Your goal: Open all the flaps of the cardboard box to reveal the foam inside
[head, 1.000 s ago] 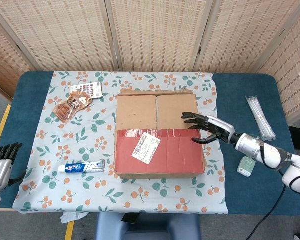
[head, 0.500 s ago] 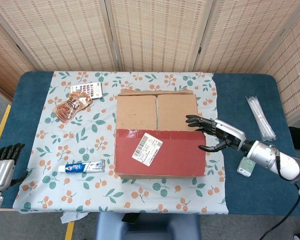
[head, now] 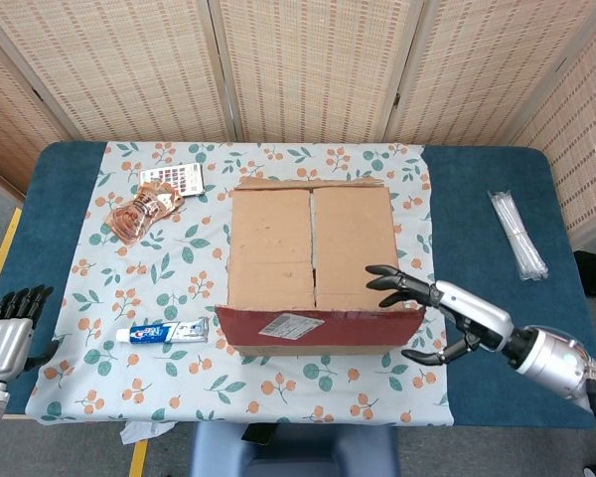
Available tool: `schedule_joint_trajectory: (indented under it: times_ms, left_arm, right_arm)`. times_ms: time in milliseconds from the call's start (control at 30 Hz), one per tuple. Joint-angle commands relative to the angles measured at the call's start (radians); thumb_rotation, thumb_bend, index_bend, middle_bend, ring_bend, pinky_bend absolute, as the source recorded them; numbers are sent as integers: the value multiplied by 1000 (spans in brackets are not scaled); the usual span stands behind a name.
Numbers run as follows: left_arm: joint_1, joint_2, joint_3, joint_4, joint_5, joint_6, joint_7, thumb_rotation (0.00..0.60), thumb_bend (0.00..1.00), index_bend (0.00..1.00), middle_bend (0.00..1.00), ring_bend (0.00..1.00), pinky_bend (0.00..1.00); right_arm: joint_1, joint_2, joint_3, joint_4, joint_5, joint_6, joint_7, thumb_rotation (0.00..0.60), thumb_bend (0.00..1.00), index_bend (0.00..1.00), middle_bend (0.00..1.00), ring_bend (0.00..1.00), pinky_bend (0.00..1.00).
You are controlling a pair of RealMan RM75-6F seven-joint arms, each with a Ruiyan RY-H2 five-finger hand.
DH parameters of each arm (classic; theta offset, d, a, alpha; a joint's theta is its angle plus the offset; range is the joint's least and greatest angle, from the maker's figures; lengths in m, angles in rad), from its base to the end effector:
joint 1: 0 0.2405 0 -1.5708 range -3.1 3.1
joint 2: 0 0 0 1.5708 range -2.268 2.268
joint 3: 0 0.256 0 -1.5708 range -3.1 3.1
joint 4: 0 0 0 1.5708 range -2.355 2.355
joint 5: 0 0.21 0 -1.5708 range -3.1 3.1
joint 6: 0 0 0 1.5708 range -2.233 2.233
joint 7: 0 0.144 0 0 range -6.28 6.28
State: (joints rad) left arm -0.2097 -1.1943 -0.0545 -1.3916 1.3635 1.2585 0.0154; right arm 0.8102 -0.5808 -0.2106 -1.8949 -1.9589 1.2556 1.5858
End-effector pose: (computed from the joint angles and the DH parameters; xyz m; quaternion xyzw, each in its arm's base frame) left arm -0.3541 0.2259 0.1406 -0.6295 -0.3986 -0.2945 0.5985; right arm -0.1339 -0.2523 0.2105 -0.5780 0.6696 -0.4663 0.0124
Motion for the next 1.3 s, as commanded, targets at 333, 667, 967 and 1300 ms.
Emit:
schedule_joint_trajectory:
  times_ms: [333, 667, 967, 1300]
  left_arm:
    - [1, 0, 4, -9, 14, 11, 9, 600, 389, 52, 85, 41, 0]
    - [-4, -1, 5, -9, 14, 3, 4, 600, 389, 52, 85, 41, 0]
    - [-3, 3, -1, 1, 3, -1, -19, 600, 389, 52, 85, 43, 0]
    - [-2, 15, 0, 8, 11, -6, -71, 600, 389, 56, 85, 42, 0]
  right_arm:
    - [-177, 50, -92, -129, -188, 59, -241, 600, 366, 49, 5, 69, 264]
    - [-204, 8, 10, -151, 1, 30, -474, 600, 367, 60, 18, 74, 263]
    - [-163, -231, 212, -138, 266, -157, -1224, 600, 367, 323, 54, 57, 84]
    - [-18, -456, 379, 5, 465, -287, -1808, 338, 394, 548, 53, 2, 0]
